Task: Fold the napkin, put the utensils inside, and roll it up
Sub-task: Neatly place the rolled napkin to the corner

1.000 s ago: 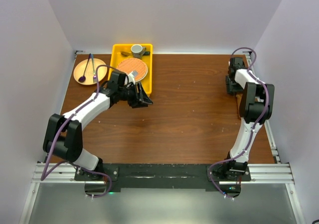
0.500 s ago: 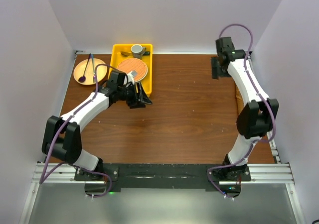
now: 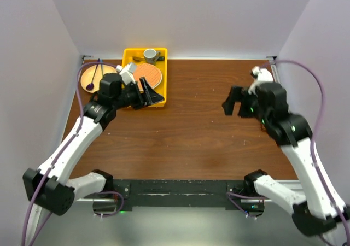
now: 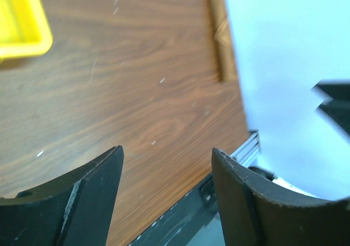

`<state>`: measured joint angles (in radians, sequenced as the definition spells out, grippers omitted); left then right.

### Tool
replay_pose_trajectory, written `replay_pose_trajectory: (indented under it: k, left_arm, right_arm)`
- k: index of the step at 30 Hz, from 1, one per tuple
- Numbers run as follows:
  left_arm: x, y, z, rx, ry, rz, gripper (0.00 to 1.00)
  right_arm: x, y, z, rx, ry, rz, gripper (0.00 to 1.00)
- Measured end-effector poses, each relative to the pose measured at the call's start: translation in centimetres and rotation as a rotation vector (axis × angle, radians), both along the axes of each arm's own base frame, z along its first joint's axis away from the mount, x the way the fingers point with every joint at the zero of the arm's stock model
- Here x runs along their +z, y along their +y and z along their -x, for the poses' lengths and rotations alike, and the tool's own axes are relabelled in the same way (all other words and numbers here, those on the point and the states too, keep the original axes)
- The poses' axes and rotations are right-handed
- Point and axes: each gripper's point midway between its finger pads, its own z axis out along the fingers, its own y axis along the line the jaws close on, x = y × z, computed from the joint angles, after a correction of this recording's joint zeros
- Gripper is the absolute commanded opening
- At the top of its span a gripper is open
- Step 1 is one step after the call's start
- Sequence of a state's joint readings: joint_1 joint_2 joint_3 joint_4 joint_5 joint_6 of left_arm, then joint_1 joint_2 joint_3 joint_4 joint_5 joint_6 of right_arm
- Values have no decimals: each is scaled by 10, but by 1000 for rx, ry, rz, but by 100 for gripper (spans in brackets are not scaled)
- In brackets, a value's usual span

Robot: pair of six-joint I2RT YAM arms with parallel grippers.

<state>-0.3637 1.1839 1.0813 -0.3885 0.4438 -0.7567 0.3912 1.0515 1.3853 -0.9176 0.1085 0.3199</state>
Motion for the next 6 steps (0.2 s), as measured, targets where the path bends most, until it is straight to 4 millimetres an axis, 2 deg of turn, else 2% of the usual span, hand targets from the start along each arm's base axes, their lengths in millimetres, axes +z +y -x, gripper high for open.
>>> replay_pose_trajectory:
  k: [2,4,5,6]
  left_arm:
    - [19,0,6,20,-56,23,74]
    - [31,2,10,42,-95,43,86]
    - [33,5,11,62,-106,45,100]
    - [33,9,12,88,-114,44,100]
  right_arm:
    - [-5,-6,22,-29,-36,-68,98]
    - [-8,-9,36,-41,-47,-110,98]
    - [-9,-7,38,-33,-46,-124,98]
    - [-11,-5,37,-29,-45,-131,98]
